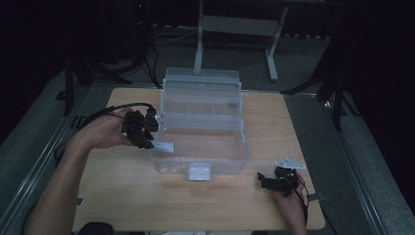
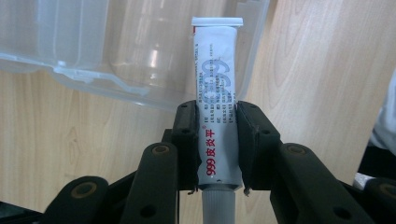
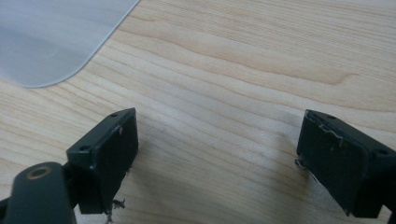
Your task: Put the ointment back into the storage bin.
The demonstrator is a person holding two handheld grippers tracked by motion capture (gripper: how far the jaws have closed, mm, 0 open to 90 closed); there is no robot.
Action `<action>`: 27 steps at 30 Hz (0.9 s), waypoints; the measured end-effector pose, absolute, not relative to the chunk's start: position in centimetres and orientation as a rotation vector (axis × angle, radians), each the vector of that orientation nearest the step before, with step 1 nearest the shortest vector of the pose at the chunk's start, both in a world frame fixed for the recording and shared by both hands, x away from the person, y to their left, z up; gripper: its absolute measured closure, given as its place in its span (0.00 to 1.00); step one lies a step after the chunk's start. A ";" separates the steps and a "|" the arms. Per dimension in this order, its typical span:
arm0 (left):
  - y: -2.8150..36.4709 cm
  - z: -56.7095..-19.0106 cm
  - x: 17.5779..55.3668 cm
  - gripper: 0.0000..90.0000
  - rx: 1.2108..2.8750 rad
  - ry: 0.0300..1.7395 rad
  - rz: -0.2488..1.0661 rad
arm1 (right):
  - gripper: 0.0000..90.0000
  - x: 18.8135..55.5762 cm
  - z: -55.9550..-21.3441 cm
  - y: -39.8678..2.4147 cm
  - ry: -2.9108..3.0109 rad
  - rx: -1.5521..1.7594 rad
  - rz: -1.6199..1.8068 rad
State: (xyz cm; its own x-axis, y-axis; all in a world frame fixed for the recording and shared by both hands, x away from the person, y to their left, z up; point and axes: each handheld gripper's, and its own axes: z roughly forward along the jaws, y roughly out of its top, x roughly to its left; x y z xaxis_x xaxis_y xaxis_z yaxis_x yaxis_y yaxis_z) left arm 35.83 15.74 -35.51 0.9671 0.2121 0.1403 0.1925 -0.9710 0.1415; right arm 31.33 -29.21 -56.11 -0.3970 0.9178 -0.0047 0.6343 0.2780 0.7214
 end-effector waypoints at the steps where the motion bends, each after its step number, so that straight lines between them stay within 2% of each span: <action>1: 15.7 -35.5 35.9 0.79 2.985 0.307 0.229 | 0.14 31.3 -56.1 -29.2 2.131 1.398 0.904; 27: 14.0 -36.7 37.2 0.79 2.975 0.282 0.206 | 0.14 31.3 -56.1 -29.2 2.131 1.397 0.904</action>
